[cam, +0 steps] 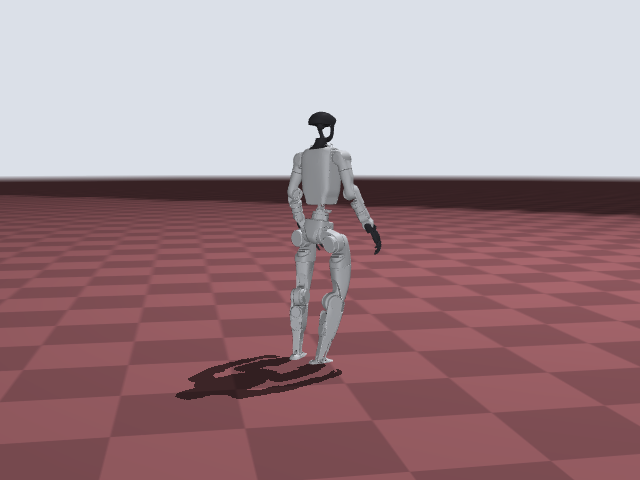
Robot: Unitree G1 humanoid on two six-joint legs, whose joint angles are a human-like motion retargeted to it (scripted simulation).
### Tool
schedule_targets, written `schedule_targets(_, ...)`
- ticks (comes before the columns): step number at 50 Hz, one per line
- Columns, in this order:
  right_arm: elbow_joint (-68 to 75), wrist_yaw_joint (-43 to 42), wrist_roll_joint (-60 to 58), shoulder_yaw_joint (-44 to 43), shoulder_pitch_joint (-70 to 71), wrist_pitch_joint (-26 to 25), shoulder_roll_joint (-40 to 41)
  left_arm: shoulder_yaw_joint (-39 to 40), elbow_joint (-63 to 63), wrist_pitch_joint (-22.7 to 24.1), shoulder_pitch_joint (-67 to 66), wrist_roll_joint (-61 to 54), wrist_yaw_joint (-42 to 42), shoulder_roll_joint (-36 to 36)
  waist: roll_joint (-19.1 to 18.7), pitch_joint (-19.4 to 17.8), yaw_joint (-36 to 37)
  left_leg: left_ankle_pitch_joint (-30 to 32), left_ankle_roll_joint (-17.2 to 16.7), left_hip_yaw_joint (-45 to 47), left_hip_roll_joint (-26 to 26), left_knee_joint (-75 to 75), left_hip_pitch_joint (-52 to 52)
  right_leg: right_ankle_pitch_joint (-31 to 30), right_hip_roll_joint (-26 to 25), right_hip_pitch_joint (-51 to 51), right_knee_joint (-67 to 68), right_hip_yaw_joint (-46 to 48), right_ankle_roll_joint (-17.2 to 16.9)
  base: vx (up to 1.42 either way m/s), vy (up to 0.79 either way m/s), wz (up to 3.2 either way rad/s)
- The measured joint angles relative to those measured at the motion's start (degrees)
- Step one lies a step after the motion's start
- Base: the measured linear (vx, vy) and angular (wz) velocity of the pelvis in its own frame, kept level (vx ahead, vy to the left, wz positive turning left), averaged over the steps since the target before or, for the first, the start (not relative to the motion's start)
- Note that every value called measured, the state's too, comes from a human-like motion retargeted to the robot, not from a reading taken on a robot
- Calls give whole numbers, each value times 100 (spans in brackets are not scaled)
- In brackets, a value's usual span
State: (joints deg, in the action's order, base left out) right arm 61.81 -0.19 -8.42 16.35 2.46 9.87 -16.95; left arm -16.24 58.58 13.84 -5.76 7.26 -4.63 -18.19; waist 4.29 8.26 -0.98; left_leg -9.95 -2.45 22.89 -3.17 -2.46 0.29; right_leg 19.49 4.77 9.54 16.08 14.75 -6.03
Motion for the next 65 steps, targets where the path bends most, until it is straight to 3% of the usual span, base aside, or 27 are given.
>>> schedule_targets(17, -14, 166, 121, -43, -99, -40, 96, 163, 159, -103, -17, -168, -137, -10, 107, -84, 59, -78, 58, 30, -73, 47, 68, 418, 149, 213, 636, -70, 43, 0, 0, 0)
schedule_targets(23, 50, 286, 171, -11, -117, -52, 204, 330, 317, -169, 23, -336, -140, -21, 224, -204, 105, -407, 104, 49, 31, 861, -258, 573, 223, 345, 970, -165, 103, 6, -6, 0)
schedule_targets(26, 88, 352, 167, 28, -99, -47, 248, 434, 356, -201, 68, -429, -124, -27, 282, -319, 181, -778, 159, 90, 291, 2158, -801, 632, 229, 354, 1057, -202, 162, 7, -6, 3)
schedule_targets(30, 114, 422, 155, 115, -22, -53, 264, 521, 332, -236, 165, -504, -110, -65, 206, -482, 389, -1256, 355, 238, 1119, 4495, -1832, 713, 28, 345, 1107, -149, 287, 8, -4, 7)
schedule_targets(33, 134, 434, 136, 181, 23, -72, 250, 558, 271, -240, 253, -551, -84, -46, 28, -479, 653, -1491, 320, 77, 1516, 5108, -2484, 662, -253, 391, 1054, -108, 349, 11, 1, -9)
schedule_targets(36, 179, 429, 115, 204, 72, -99, 200, 569, 254, -249, 354, -612, -25, -25, -46, -330, 865, -1462, 198, -49, 1481, 4649, -2896, 413, -402, 409, 753, -62, 324, 16, 6, 2)
schedule_targets(41, 210, 397, 80, 210, 90, -156, 140, 593, 320, -263, 318, -671, 105, 7, 214, -276, 806, -1165, 216, -151, 697, 3339, -2609, 559, 97, 712, 1779, -142, 75, 19, 8, 37)
schedule_targets(45, 215, 490, 107, 177, 181, -208, 148, 590, 407, -311, 278, -598, 83, 27, 538, -366, 506, -1284, 482, -89, 105, 2861, -2145, 531, 857, 1337, 3758, -296, -167, 21, 5, 54)
schedule_targets(50, 154, 708, 98, 153, 364, -246, 298, 603, 591, -449, 349, -446, 18, -70, 912, -481, 82, -1172, 523, -37, -458, 2148, -1622, 764, 1842, 2228, 5261, -301, 74, 22, -3, 40)
schedule_targets(53, 113, 796, 63, 162, 453, -272, 418, 698, 714, -517, 449, -462, -3, -163, 969, -463, -126, -733, 363, -10, -617, 1167, -1125, 930, 1955, 2608, 4686, -152, 132, 23, -10, 17)
schedule_targets(55, 66, 839, 58, 178, 487, -311, 478, 767, 776, -526, 517, -505, -48, -255, 807, -387, -175, -399, 206, 21, -473, 445, -826, 803, 1676, 2692, 3824, 141, 126, 23, -13, -5)
schedule_targets(59, 57, 891, 48, 174, 411, -345, 508, 762, 794, -469, 524, -544, -96, -340, 695, -222, -203, -187, -23, 140, -276, 3, -664, 367, 1348, 2785, 2449, 473, -57, 22, -13, -11)
schedule_targets(65, 175, 993, 22, 127, 305, -358, 455, 730, 720, -403, 494, -525, -210, -360, 735, -8, -229, -225, -135, 218, -213, -23, -529, 143, 1346, 2790, 2049, 650, -56, 20, -14, 3)
